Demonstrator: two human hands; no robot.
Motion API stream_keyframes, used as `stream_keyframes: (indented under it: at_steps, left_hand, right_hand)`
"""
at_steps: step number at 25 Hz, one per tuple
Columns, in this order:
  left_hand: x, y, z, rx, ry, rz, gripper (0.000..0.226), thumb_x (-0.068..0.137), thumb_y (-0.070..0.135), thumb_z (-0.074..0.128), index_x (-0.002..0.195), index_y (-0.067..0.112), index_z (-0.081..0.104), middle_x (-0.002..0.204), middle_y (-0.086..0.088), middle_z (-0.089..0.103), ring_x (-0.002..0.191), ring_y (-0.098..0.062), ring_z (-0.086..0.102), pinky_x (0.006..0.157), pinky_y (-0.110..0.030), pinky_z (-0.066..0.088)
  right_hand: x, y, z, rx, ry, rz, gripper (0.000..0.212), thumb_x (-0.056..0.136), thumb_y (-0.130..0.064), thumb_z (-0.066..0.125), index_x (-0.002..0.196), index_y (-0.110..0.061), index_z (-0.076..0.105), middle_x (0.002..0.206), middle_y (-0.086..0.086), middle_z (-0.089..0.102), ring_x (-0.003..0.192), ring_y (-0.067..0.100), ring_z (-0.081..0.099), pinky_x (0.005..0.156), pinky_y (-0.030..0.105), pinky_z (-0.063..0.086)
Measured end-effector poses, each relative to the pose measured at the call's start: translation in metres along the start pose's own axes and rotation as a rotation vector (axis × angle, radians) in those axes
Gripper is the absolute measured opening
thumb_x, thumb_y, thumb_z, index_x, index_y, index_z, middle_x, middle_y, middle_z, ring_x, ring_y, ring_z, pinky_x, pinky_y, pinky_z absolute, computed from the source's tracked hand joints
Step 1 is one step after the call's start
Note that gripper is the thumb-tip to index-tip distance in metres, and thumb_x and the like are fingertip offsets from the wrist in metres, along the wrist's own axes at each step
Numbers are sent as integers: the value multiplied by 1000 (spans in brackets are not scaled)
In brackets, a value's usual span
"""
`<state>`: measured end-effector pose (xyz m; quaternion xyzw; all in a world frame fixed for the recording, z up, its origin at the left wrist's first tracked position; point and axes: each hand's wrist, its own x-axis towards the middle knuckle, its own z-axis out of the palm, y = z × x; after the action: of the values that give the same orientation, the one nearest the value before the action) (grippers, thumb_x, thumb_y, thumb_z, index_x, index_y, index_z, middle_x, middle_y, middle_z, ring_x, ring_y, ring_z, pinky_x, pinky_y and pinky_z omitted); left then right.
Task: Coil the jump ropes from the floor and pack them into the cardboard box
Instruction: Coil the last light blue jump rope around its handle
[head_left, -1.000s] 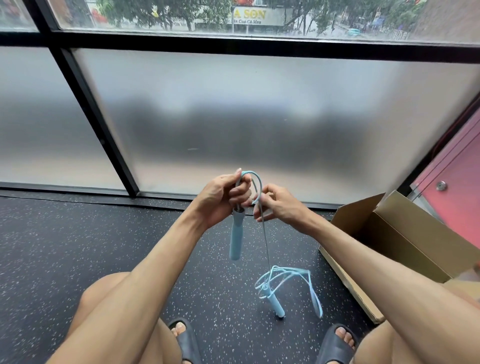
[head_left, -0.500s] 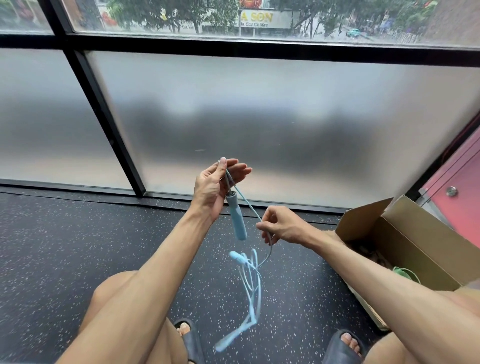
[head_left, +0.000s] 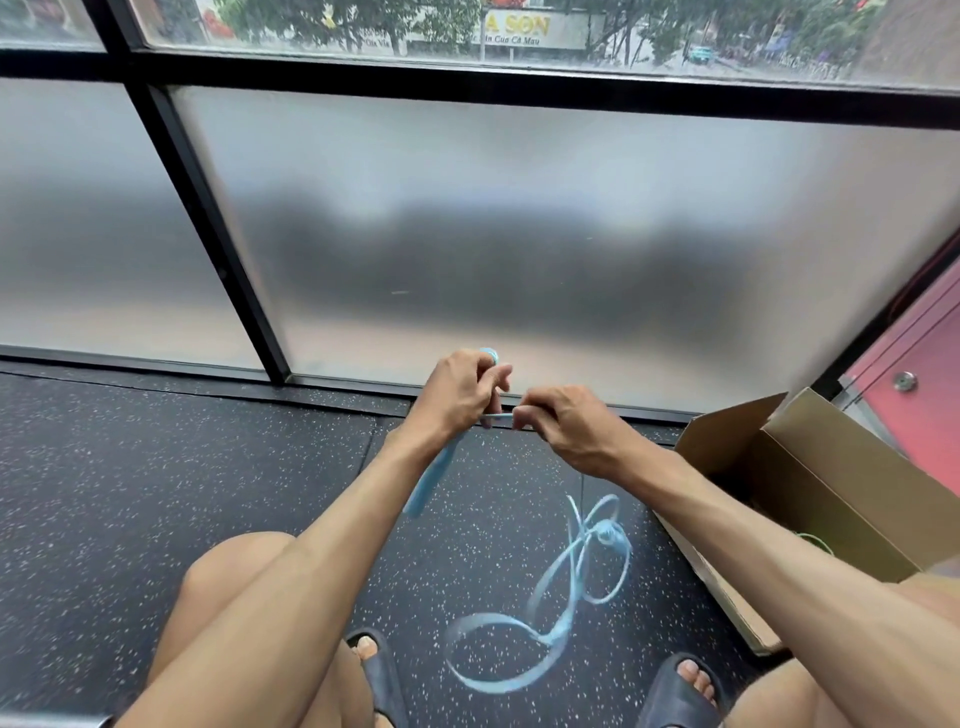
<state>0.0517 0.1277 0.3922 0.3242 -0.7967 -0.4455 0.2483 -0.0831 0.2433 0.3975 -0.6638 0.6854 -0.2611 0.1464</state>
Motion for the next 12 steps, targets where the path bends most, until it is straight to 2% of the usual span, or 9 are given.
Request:
stream_keyframes:
  at_steps: [2,4,8,10,12]
  left_hand:
    - [-1,2,3,33,-140,-93,34,104,25,48,81,6,66,53,-7,61,42,-18,56,45,-27,48]
    - [-2,6,7,15,-270,-148,42,106,29,41,79,10,66,49,-2,50,38,-10,44,43,-21,39]
    - [-8,15,9,-232,-471,-204,53,107,37,32,69,10,58,52,3,31,43,-9,25,44,-23,22]
    - [-10,18,7,-365,-534,-195,56,107,39,33,59,17,51,53,1,26,47,-12,20,48,-28,15]
    - [-10,19,5,-492,-564,-191,56,107,37,34,55,20,45,54,1,21,48,-13,15,53,-33,10]
  right_hand:
    - [1,6,-7,9,71,-2,17,97,-21,60,86,-12,69,69,-3,64,56,10,52,55,27,39]
    - [2,10,-14,82,132,14,13,94,-18,65,84,-11,63,65,-3,63,53,7,49,53,24,38]
    - [4,15,-19,167,181,32,17,94,-18,65,83,-8,59,59,-7,56,48,2,46,50,16,36]
    - [5,15,-18,211,182,44,22,96,-21,62,82,-4,58,60,0,59,49,4,47,50,21,40]
    - [7,15,-13,256,184,73,29,99,-25,56,80,-4,57,64,10,63,54,14,53,54,32,44]
